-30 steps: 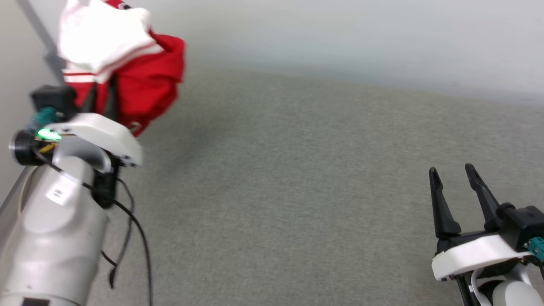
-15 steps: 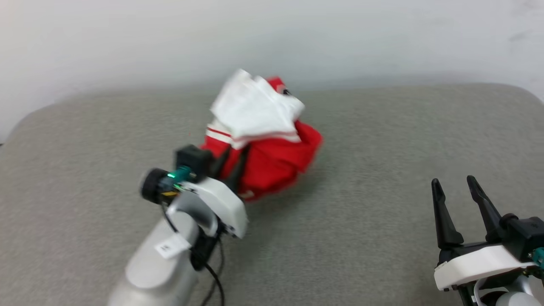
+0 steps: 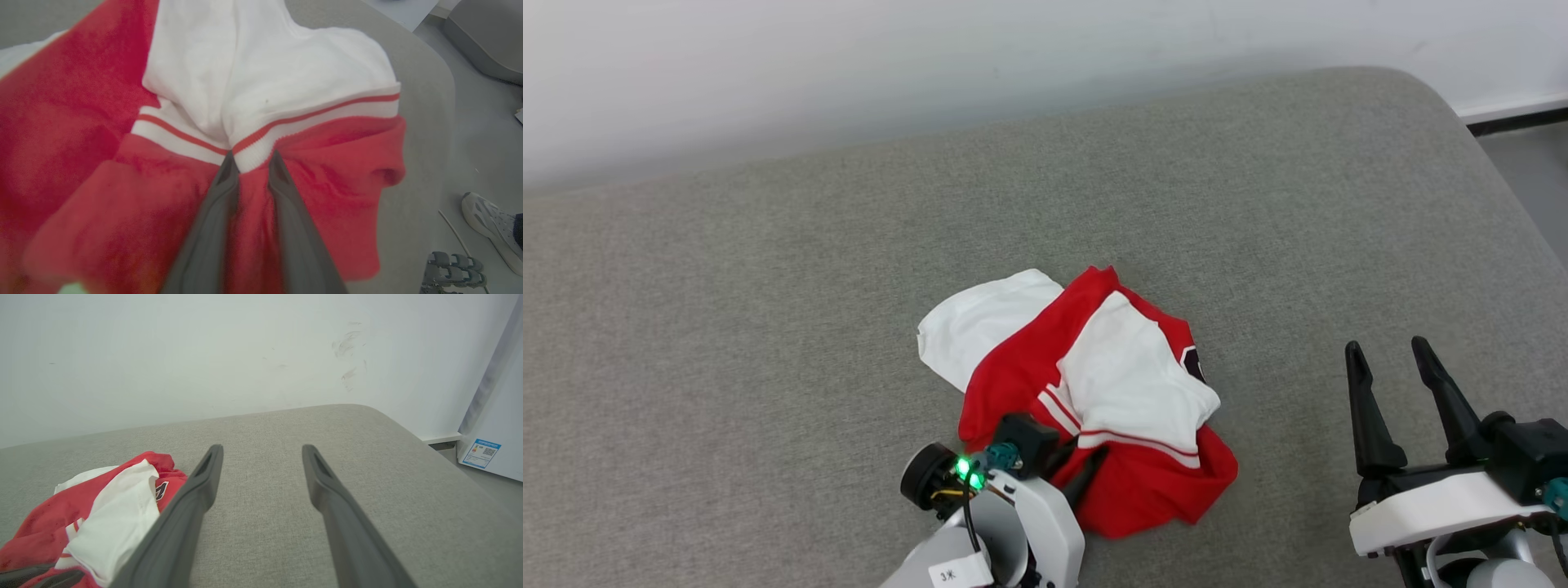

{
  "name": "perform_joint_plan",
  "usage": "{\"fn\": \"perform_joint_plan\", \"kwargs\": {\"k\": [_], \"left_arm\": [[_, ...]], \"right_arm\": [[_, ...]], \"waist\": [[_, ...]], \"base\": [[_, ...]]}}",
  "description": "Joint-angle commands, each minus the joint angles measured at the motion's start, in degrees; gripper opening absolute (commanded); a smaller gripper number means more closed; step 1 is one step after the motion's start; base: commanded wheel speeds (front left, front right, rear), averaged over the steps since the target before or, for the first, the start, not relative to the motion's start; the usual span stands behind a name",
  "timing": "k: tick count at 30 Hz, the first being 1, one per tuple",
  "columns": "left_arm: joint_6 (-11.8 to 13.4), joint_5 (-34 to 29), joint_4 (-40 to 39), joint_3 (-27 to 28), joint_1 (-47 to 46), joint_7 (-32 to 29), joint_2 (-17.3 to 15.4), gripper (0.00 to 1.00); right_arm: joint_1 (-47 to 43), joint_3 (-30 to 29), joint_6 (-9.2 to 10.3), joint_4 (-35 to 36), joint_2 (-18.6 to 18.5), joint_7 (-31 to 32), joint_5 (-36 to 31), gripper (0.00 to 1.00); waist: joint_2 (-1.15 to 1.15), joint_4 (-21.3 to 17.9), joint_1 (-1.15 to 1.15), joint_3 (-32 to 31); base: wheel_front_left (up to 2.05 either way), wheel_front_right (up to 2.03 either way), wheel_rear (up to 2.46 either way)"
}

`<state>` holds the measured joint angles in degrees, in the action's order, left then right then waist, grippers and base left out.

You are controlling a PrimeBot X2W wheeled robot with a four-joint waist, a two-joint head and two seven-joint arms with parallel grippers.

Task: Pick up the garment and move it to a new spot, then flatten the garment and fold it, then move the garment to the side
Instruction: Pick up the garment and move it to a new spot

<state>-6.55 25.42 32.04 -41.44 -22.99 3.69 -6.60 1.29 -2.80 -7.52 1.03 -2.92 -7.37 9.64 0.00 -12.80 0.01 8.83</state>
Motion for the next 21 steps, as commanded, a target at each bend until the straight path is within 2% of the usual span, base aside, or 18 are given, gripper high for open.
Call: {"fn": "perform_joint_plan", "kwargs": {"k": [1,2,3,4,8,12,21], "left_arm": [[-0.2,0.0,0.3,-0.4,0.9,-0.3,0.0,0.00],[-0.2,-0.2,0.4,-0.7,0.9,-0.2,0.0,0.33],[-0.3,-0.4,0.1,-1.0,0.9,0.2,0.0,0.94],[-0.3,-0.6,-0.1,-1.3,0.7,0.8,0.0,1.00],[0.5,-1.7,-2.6,-1.3,-0.2,4.5,0.0,1.00],[2.7,-3.0,-5.8,-0.9,-0.3,8.2,0.1,1.00],[8.6,-1.0,-13.0,6.3,3.1,11.2,-0.9,1.00]], "right_arm": [[0.8,0.0,0.06,-0.2,0.1,-0.4,0.4,1.00],[0.9,-0.1,0.06,-0.2,0.1,-0.4,0.4,1.00],[0.9,-0.3,0.06,-0.3,0.1,-0.5,0.2,1.00],[0.9,-0.5,0.05,-0.3,0.1,-0.5,0.0,1.00],[0.9,-0.8,0.06,-0.1,0.1,-0.1,-0.6,1.00],[-0.1,-1.0,0.06,0.4,0.1,0.8,-1.7,1.00],[-2.9,-1.7,0.06,2.5,0.1,3.3,-3.1,1.00]], "waist": [[0.00,-0.3,-0.01,0.3],[0.00,-0.2,-0.01,0.3],[0.00,0.2,-0.01,0.3],[0.00,0.5,-0.01,0.1],[0.00,2.5,-0.01,-1.1],[0.00,5.2,-0.01,-2.9],[0.00,11.9,-0.01,-6.3]], "base": [[0.00,0.00,0.00],[0.00,0.00,0.00],[0.00,0.00,0.00],[0.00,0.00,0.00],[0.00,0.00,0.00],[0.00,0.00,0.00],[0.00,0.00,0.00]]}}
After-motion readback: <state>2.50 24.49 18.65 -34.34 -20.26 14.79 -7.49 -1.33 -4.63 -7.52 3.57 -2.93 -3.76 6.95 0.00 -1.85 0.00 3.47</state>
